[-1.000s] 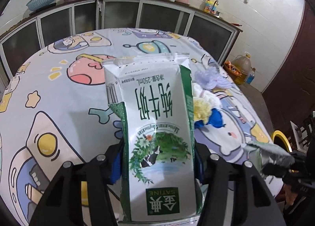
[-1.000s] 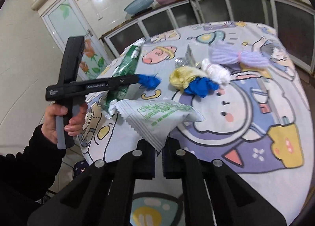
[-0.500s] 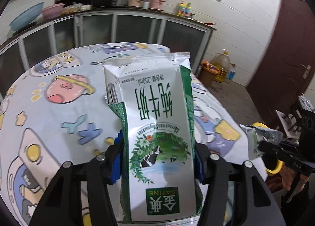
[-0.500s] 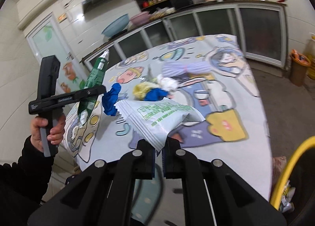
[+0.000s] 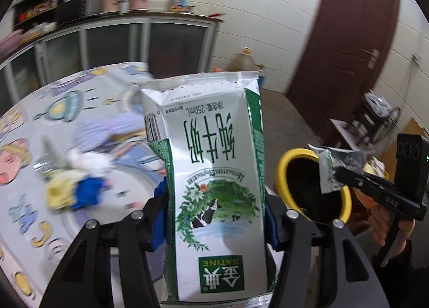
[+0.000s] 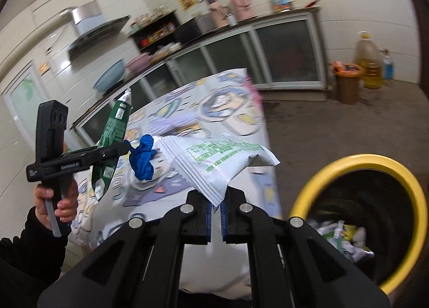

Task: Collect trash
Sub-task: 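Carry the carton and sachet over the bin and open both tools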

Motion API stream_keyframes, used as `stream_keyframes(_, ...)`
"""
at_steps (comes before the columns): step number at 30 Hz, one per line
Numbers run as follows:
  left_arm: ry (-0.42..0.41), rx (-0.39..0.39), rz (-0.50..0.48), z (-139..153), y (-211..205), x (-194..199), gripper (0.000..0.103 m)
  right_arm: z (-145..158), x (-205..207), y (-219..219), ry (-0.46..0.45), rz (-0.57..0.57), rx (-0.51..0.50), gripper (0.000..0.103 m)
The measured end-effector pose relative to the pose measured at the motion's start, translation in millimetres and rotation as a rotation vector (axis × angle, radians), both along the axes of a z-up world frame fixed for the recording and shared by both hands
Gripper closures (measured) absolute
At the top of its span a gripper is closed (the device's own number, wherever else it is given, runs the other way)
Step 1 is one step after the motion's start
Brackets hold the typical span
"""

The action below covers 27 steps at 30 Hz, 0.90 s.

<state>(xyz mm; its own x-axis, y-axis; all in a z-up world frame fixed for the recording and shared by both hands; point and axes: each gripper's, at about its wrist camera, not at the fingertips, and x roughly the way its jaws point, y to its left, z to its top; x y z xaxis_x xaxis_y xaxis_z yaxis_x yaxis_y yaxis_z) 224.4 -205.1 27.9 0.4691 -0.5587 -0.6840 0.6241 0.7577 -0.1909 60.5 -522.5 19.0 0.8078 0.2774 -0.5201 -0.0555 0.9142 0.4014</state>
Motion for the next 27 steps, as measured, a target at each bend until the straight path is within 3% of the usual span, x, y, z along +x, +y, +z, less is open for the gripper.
stream_keyframes(12,0.030,0.034,-0.237,-29.0,-137.6,-23.2,0.050,-30.0,-49.0,-86.5,0.057,-0.266,-0.022,0.097)
stream_keyframes(18,0.061,0.044,-0.278,-45.0,-187.4,-24.2,0.050,-53.0,-57.5,-106.6,0.109,-0.323,-0.015,0.097)
stream_keyframes(27,0.112,0.062,-0.299,-69.3,-229.3,-19.3,0.050,-71.9,-60.8,-123.3,0.156,-0.369,0.003,0.097)
